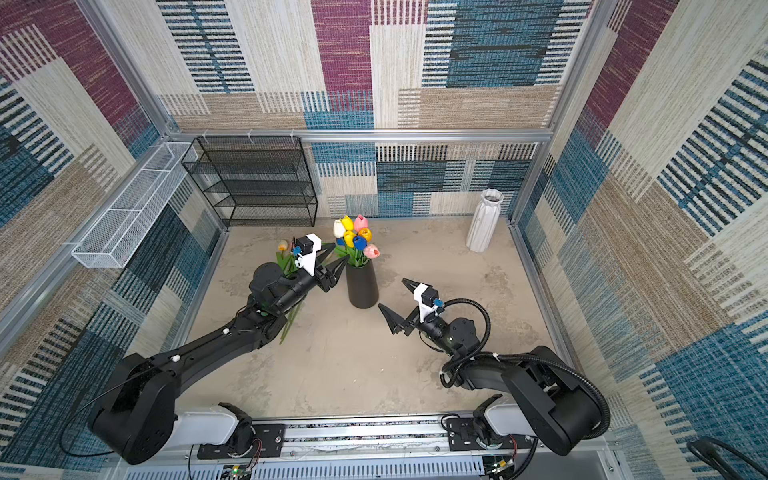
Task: Arrange the flowers into the vase
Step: 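Open the left gripper and move it back to the loose tulips, then close the left gripper on a white tulip stem on the table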
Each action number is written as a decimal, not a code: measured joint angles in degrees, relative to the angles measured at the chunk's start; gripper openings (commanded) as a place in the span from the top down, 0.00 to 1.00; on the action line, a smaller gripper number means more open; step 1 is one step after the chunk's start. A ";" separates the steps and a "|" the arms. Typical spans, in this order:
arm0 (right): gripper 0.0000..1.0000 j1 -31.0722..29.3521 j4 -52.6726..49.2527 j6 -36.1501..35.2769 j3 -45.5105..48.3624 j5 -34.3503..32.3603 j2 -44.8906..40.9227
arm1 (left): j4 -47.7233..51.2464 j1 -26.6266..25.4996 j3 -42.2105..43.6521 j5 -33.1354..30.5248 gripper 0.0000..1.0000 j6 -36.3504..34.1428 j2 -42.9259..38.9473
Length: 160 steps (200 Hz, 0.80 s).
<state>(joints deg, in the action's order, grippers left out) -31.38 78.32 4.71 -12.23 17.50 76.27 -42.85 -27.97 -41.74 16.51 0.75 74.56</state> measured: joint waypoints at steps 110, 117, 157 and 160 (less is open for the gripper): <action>0.00 0.00 0.15 0.39 0.37 0.02 -1.33 | 46.42 23.43 -10.78 -13.22 0.53 4.90 -0.72; 0.00 0.00 0.17 0.39 0.37 0.02 -1.25 | 49.99 23.63 -13.14 -13.07 0.54 4.87 2.95; 0.00 0.00 0.20 0.39 0.37 0.04 -0.57 | 66.03 23.69 -24.98 -12.31 0.63 4.52 21.09; 0.00 0.00 0.20 0.39 0.37 0.04 -0.55 | 66.95 23.67 -25.55 -12.26 0.63 4.44 22.05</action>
<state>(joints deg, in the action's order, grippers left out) -31.38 78.52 5.10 -11.86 17.54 75.72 24.10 -4.29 -67.29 4.25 5.19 96.62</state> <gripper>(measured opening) 0.997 0.368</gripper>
